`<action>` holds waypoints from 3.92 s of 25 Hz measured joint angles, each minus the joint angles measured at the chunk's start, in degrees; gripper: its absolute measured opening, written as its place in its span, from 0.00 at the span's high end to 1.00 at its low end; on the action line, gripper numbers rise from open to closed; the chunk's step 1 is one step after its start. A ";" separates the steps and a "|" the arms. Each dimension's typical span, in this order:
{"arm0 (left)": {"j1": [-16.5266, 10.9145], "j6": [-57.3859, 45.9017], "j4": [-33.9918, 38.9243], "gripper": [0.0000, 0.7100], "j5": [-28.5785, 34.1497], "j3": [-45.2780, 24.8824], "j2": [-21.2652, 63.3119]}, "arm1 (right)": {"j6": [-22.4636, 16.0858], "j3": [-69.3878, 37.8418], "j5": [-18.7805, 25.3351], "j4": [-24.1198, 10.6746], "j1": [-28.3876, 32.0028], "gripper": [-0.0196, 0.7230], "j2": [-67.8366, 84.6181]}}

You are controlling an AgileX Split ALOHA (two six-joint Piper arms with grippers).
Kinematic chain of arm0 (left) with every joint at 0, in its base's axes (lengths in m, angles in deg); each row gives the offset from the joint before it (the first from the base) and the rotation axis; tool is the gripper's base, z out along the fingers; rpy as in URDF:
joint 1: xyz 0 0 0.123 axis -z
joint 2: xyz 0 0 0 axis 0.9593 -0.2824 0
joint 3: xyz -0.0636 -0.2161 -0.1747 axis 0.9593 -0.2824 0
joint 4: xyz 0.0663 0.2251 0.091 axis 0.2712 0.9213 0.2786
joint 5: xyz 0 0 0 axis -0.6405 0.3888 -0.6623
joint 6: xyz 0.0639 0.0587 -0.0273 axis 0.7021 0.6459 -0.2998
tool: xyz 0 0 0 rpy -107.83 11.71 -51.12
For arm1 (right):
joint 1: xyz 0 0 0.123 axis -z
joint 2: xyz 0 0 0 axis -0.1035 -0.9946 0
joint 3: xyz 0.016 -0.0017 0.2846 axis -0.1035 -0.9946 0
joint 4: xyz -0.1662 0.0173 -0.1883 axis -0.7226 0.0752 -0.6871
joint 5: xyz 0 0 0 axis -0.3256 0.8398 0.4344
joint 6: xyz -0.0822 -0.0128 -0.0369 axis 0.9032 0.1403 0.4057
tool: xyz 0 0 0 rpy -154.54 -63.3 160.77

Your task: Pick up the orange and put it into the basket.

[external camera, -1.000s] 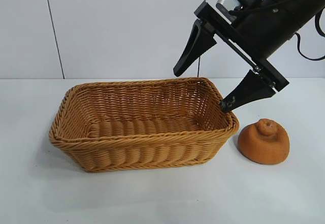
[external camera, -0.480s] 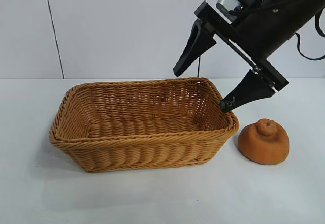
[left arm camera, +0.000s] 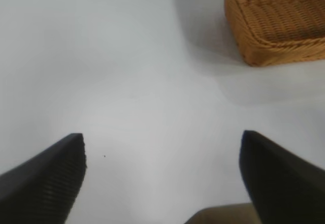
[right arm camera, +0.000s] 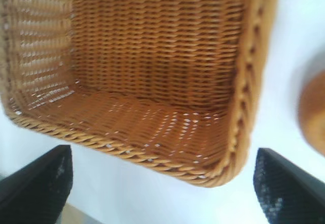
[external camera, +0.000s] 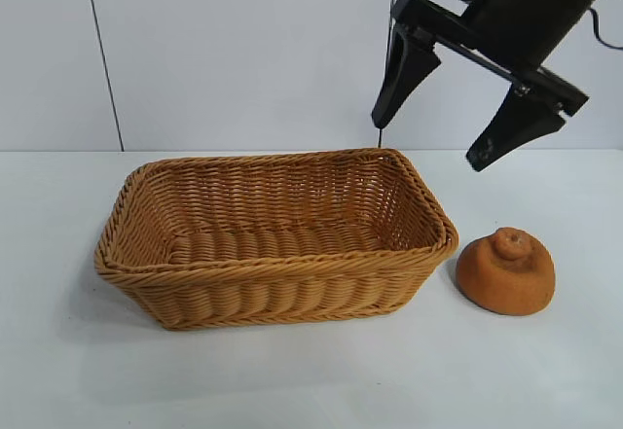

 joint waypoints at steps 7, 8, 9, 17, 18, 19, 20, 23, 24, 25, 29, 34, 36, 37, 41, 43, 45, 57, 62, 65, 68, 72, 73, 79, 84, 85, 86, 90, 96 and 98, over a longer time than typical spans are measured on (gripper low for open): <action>0.00 0.00 0.48 0.17 -0.05 0.00 0.00 | -1.02 -1.25 -0.58 -1.12 6.43 0.08 -1.54; 0.00 0.00 0.48 0.17 -0.05 0.00 0.00 | -1.02 -2.12 -1.03 -1.12 6.43 0.08 -2.25; 0.00 0.00 0.48 0.17 -0.05 0.00 0.00 | -1.02 -3.08 -1.78 -0.99 6.43 0.08 -3.31; 0.00 0.00 0.61 0.17 -0.05 0.00 0.00 | 1.19 -7.16 -9.46 3.18 3.87 0.08 -15.96; 0.00 0.00 0.61 0.17 -0.05 0.00 0.00 | 1.01 -7.16 -9.57 2.87 3.39 0.08 -17.08; 0.00 0.00 0.61 0.17 -0.05 0.00 0.00 | 0.57 -7.16 -9.57 2.22 2.91 0.10 -18.08; 0.00 0.00 0.61 0.17 -0.05 0.00 0.00 | 0.03 -7.16 -9.57 1.02 2.72 0.13 -18.44; 0.00 0.00 0.61 0.17 -0.05 0.00 0.00 | -3.13 -7.16 -10.15 -3.08 2.33 0.38 -18.49; 0.00 0.00 0.61 0.17 -0.05 0.00 0.00 | -4.06 -7.16 -10.17 -4.66 2.25 0.51 -18.20; 0.00 0.00 0.61 0.17 -0.05 0.00 0.00 | -4.76 -7.16 -10.03 -6.07 2.25 0.66 -17.65; 0.00 0.00 0.66 0.17 -0.05 0.00 0.00 | -5.62 -7.23 -8.86 -10.25 2.25 0.91 -12.78; 0.00 0.00 0.66 0.17 -0.05 0.00 0.00 | -5.62 -7.31 -9.45 -10.64 2.25 0.91 -3.15; 0.00 0.00 0.66 0.17 -0.05 0.00 0.00 | -5.62 -7.31 -9.45 -8.54 2.25 0.91 0.66; 0.00 0.00 0.66 0.17 -0.05 0.00 0.00 | -5.62 -7.31 -9.45 -7.07 2.25 0.91 2.40; 0.00 0.00 0.66 0.17 -0.05 0.00 0.00 | -5.19 -7.31 -11.61 -0.13 0.32 0.91 6.95; 0.00 0.00 0.66 0.17 -0.05 0.00 0.00 | -4.93 -7.31 -13.50 2.47 -2.41 0.91 7.53; 0.00 0.00 0.66 0.17 -0.05 0.00 0.00 | -4.79 -7.31 -15.62 4.25 -5.74 0.91 7.36; 0.00 -0.05 0.66 0.17 -0.05 0.00 0.00 | -4.55 -7.31 -35.73 6.91 -24.86 0.91 -4.82; 0.00 -0.05 0.66 0.17 -0.05 0.00 0.00 | -4.55 -7.31 -34.37 6.85 -25.06 0.89 -10.61; 0.00 -0.05 0.66 0.17 -0.05 0.00 0.00 | -4.55 -7.24 -33.46 6.80 -25.06 0.61 -11.01; 0.00 -0.05 0.66 0.17 -0.05 0.00 0.00 | -4.55 -5.56 -31.18 5.62 -25.06 0.21 -10.95; 0.00 -0.05 0.66 0.17 -0.05 0.00 0.00 | -5.03 -0.05 -24.07 0.90 -25.06 0.06 -10.62; 0.00 -0.05 0.66 0.17 -0.05 0.00 0.00 | -5.45 1.97 -21.45 -0.59 -25.06 0.05 -10.39; 0.00 -0.05 0.66 0.17 -0.05 0.00 0.00 | -7.39 16.36 -1.26 -11.23 -25.06 0.04 -10.13; 0.00 -0.05 0.66 0.17 -0.05 0.00 0.00 | -11.31 23.18 5.98 -19.27 -23.10 0.04 -9.92; 0.00 -0.05 0.66 0.17 -0.05 0.00 0.00 | -11.68 23.52 6.27 -19.84 -21.93 0.04 -9.82; 0.00 -0.05 0.66 0.17 -0.05 0.00 0.00 | -11.87 23.59 6.35 -20.06 -20.53 0.04 -9.77; 0.00 -0.05 0.66 0.17 -0.05 0.00 0.00 | -11.64 23.59 6.52 -20.28 -12.85 0.04 -9.72; 0.00 -0.05 0.66 0.17 -0.05 0.00 0.00 | -10.06 23.59 7.76 -20.44 2.74 0.04 -9.72; 0.00 -0.05 0.66 0.17 -0.05 0.00 0.00 | -9.64 23.59 7.85 -19.68 7.99 0.04 -9.72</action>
